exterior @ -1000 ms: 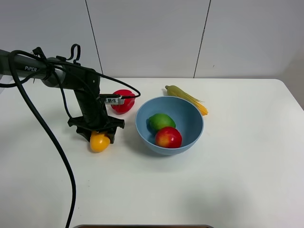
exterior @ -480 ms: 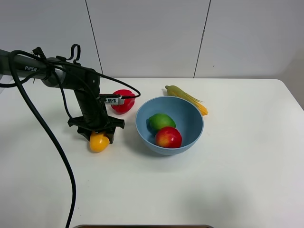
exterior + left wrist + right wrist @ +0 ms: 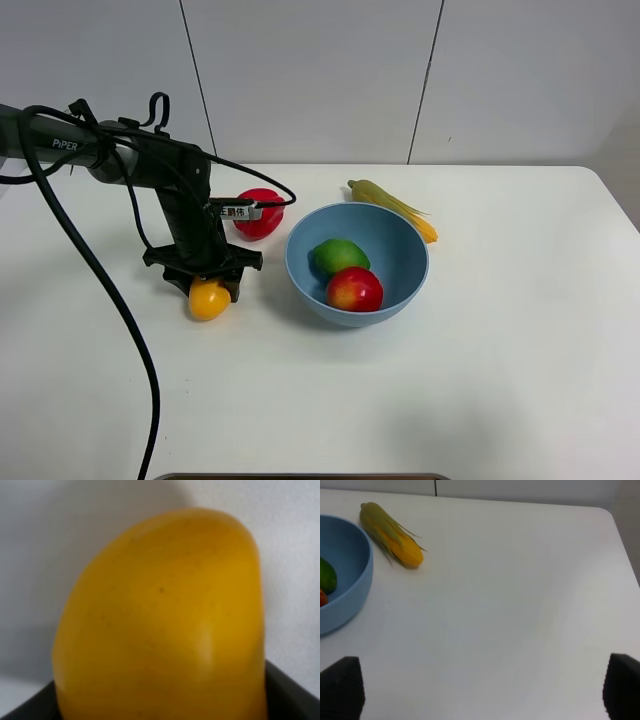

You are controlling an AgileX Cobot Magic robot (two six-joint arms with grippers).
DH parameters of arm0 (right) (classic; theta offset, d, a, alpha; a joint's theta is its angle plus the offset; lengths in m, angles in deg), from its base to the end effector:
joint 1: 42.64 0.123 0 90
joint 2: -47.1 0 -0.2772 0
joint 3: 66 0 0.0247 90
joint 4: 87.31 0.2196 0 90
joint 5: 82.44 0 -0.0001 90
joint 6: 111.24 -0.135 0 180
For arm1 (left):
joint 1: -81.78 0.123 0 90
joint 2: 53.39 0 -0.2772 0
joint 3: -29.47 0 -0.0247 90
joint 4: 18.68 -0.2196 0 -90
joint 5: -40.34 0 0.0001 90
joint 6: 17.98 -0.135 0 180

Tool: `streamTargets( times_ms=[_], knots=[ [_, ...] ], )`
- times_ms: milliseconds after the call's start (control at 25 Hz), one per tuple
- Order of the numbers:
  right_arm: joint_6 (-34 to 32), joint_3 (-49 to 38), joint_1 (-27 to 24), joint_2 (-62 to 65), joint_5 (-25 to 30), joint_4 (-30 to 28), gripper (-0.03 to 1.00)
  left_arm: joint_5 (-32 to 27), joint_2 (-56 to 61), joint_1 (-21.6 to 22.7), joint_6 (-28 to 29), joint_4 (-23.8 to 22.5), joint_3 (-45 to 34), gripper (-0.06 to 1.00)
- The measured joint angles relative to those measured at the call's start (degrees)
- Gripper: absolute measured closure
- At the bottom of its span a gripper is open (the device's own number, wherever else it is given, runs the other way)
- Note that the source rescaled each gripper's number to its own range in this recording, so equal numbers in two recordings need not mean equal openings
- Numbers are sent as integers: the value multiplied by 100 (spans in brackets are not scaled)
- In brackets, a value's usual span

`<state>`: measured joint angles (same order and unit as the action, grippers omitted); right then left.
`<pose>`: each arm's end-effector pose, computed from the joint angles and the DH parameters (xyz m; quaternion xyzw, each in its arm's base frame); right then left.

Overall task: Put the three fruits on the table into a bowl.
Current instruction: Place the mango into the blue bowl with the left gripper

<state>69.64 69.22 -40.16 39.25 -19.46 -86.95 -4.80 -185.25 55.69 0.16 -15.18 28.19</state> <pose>0.0066 0.0010 0.2553 -0.0251 0.8459 0.0106 0.5327 0.3263 -0.1663 0.0625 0.0481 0.9985 -0.0260 0.0056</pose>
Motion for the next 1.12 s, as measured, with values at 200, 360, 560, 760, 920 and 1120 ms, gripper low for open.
streamTargets(
  times_ms=[200, 360, 560, 760, 920, 1120],
  knots=[
    [0, 0, 0, 0, 0, 0, 13, -31, 256, 0, -25, 0, 5, 94],
    [0, 0, 0, 0, 0, 0, 13, -173, 602, 0, -63, -29, 9, 94],
    [0, 0, 0, 0, 0, 0, 13, -350, 1091, 0, -184, -41, 9, 94],
    [0, 0, 0, 0, 0, 0, 13, -440, 1618, 0, -204, -42, 9, 94],
    [0, 0, 0, 0, 0, 0, 13, -564, 1894, 0, -371, 125, 189, 94],
    [0, 0, 0, 0, 0, 0, 13, -793, 1915, -119, -667, 361, 758, 94]
  ],
)
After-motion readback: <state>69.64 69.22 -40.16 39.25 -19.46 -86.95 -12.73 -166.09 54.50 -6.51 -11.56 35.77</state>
